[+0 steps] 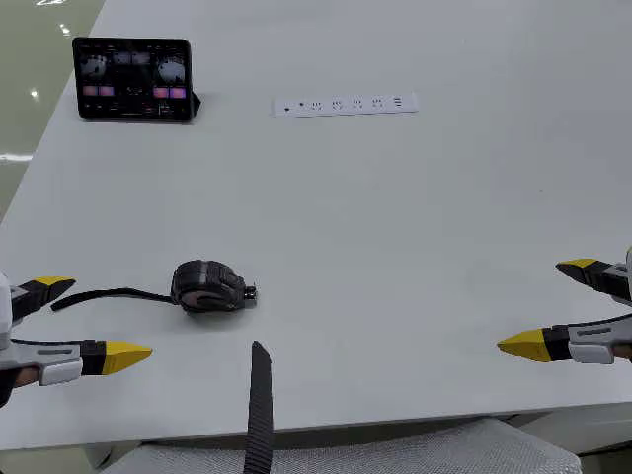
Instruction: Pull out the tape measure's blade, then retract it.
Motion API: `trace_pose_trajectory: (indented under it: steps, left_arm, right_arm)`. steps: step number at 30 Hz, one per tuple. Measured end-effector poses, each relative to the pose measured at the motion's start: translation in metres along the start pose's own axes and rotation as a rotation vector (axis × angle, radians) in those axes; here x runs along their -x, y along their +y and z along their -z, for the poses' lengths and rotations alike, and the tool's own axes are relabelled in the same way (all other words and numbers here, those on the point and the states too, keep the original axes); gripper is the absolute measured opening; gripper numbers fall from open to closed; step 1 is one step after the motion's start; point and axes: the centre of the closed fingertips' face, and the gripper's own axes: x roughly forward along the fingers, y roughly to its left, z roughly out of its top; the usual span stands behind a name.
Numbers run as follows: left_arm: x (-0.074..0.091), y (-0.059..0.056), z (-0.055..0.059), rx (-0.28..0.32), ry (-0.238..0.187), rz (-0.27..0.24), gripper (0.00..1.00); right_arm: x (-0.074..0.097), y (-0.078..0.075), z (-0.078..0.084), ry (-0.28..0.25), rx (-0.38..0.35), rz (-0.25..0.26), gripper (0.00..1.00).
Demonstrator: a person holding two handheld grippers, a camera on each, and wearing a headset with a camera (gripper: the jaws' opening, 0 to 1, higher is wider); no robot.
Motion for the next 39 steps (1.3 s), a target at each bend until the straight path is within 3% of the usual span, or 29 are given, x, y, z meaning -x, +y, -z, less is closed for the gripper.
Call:
trace_pose_trajectory:
  steps: [17, 21, 25, 30, 39]
  left_arm:
    - [0.003, 0.003, -0.003, -0.01, -0.004, -0.004, 0.99]
    - [0.004, 0.0, -0.008, -0.06, -0.019, 0.01, 0.99]
    - [0.005, 0.002, -0.013, -0.075, -0.024, 0.01, 0.99]
    - [0.004, 0.006, -0.019, -0.092, -0.026, 0.015, 0.99]
    - [-0.004, 0.01, -0.026, -0.158, 0.046, 0.038, 0.99]
  right_arm:
    - [0.0, 0.0, -0.001, 0.012, 0.015, -0.012, 0.99]
    - [-0.001, -0.004, -0.003, -0.003, 0.043, 0.001, 0.99]
    - [-0.003, -0.007, -0.005, -0.006, 0.091, 0.01, 0.99]
    - [-0.003, -0.007, -0.016, -0.031, 0.09, 0.001, 0.99]
    - [-0.014, 0.0, -0.029, -0.023, 0.108, -0.035, 0.99]
